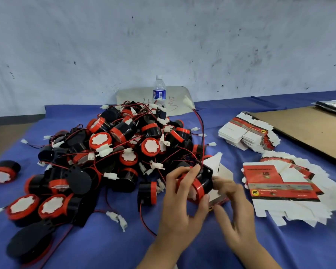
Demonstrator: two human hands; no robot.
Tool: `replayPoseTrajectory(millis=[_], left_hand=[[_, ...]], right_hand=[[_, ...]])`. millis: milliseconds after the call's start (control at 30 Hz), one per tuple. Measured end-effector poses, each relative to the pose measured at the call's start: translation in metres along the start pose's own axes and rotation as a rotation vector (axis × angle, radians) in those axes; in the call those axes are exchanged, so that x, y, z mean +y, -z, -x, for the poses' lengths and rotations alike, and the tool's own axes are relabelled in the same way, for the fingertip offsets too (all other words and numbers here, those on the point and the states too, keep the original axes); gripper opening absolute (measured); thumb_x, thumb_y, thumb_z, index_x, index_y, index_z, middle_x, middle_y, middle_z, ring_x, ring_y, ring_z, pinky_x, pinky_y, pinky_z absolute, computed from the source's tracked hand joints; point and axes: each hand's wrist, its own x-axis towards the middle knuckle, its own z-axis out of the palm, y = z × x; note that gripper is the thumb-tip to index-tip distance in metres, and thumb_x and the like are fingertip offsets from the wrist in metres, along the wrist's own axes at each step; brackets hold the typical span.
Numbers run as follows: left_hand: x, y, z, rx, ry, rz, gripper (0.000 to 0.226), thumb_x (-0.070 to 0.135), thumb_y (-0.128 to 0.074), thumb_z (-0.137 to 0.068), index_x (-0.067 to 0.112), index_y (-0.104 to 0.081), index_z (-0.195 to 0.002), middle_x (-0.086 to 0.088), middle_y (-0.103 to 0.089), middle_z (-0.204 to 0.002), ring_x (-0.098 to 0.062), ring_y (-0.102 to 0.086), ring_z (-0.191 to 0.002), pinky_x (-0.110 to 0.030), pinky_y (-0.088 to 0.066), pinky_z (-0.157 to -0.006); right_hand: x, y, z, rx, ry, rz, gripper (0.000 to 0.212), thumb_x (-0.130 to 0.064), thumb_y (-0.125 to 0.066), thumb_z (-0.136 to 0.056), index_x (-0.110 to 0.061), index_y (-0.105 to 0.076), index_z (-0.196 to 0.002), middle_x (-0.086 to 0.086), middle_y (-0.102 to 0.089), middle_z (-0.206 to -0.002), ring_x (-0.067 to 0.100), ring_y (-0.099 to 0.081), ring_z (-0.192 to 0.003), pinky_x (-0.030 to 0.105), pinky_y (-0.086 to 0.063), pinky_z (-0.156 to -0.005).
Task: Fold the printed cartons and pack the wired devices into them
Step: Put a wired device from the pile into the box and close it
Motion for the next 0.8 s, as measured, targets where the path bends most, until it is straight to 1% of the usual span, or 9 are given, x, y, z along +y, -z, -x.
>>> replayPoseTrajectory(millis=[167, 267, 333, 367, 433, 500, 633, 700, 800], left_hand=[[0.001, -0.006, 0.004, -0.101, -0.067, -0.067, 0.069, 0.029, -0.071, -0.077, 0.023, -0.039, -0.138, 0.018, -0.047, -0.129, -0.008, -0.048, -0.109, -0.027, -0.048, -0.092], [0.003, -0.011, 0.005, -0.171, -0.152, -0.107, 0.066, 0.027, -0.069, -0.078, 0.022, -0.041, -0.138, 0.013, -0.047, -0.133, -0.009, -0.045, -0.110, -0.028, -0.044, -0.098], [0.004, -0.016, 0.006, -0.171, -0.177, -0.134, 0.068, 0.025, -0.068, -0.078, 0.022, -0.040, -0.140, 0.009, -0.047, -0.132, -0.011, -0.045, -0.108, -0.024, -0.043, -0.097], [0.004, -0.018, 0.007, -0.165, -0.189, -0.141, 0.068, 0.024, -0.067, -0.078, 0.021, -0.040, -0.141, 0.008, -0.046, -0.131, -0.012, -0.044, -0.106, -0.023, -0.043, -0.095], [0.002, -0.021, 0.008, -0.146, -0.198, -0.154, 0.070, 0.025, -0.067, -0.079, 0.018, -0.039, -0.143, 0.005, -0.047, -0.127, -0.012, -0.044, -0.102, -0.019, -0.043, -0.093], [-0.001, -0.021, 0.008, -0.117, -0.177, -0.171, 0.071, 0.026, -0.069, -0.079, 0.017, -0.039, -0.143, 0.004, -0.049, -0.126, -0.014, -0.048, -0.101, -0.014, -0.039, -0.095], [-0.004, -0.018, 0.007, -0.058, -0.098, -0.150, 0.074, 0.032, -0.070, -0.083, 0.021, -0.033, -0.147, 0.014, -0.050, -0.129, -0.009, -0.050, -0.105, -0.014, -0.041, -0.094], [-0.002, -0.018, 0.008, -0.085, 0.032, -0.032, 0.081, 0.041, -0.069, -0.082, 0.037, -0.023, -0.149, 0.026, -0.040, -0.138, 0.000, -0.043, -0.117, -0.018, -0.042, -0.097], [-0.007, -0.022, 0.010, -0.118, 0.243, 0.058, 0.105, 0.053, -0.073, -0.071, 0.055, 0.001, -0.146, 0.029, -0.013, -0.152, 0.002, -0.020, -0.141, -0.014, -0.025, -0.111]], right_hand=[[0.003, 0.001, -0.002, 0.184, -0.190, -0.064, 0.048, -0.037, -0.051, -0.086, -0.039, -0.046, -0.134, -0.020, -0.061, -0.109, 0.004, -0.061, -0.100, 0.022, -0.050, -0.086], [0.002, 0.003, -0.002, 0.301, -0.170, -0.049, 0.053, -0.038, -0.051, -0.091, -0.038, -0.040, -0.142, -0.014, -0.060, -0.122, 0.018, -0.061, -0.103, 0.033, -0.052, -0.085], [0.000, 0.005, -0.003, 0.313, -0.056, 0.078, 0.048, -0.040, -0.051, -0.094, -0.027, -0.046, -0.140, -0.009, -0.049, -0.137, 0.027, -0.055, -0.115, 0.040, -0.050, -0.090], [-0.001, 0.006, -0.003, 0.307, 0.015, 0.173, 0.048, -0.040, -0.052, -0.094, -0.017, -0.049, -0.137, -0.005, -0.047, -0.139, 0.024, -0.050, -0.124, 0.040, -0.047, -0.097], [-0.001, 0.007, -0.004, 0.294, 0.143, 0.335, 0.049, -0.039, -0.055, -0.094, -0.005, -0.053, -0.129, 0.002, -0.049, -0.134, 0.011, -0.044, -0.129, 0.031, -0.038, -0.106], [-0.002, 0.005, -0.005, 0.285, 0.190, 0.401, 0.043, -0.035, -0.059, -0.093, -0.004, -0.058, -0.122, 0.007, -0.056, -0.125, 0.007, -0.046, -0.125, 0.028, -0.038, -0.105], [-0.005, 0.003, -0.007, 0.299, 0.037, 0.264, 0.028, -0.018, -0.062, -0.088, -0.009, -0.061, -0.114, 0.003, -0.060, -0.117, 0.002, -0.052, -0.118, 0.018, -0.051, -0.085], [-0.006, 0.004, -0.008, 0.345, -0.071, 0.154, 0.027, -0.011, -0.063, -0.086, -0.019, -0.060, -0.111, 0.000, -0.059, -0.114, 0.002, -0.054, -0.111, 0.011, -0.050, -0.074], [-0.003, 0.006, -0.013, 0.449, -0.178, 0.159, 0.016, -0.011, -0.059, -0.086, -0.018, -0.063, -0.100, 0.012, -0.059, -0.109, -0.004, -0.053, -0.106, 0.005, -0.044, -0.073]])
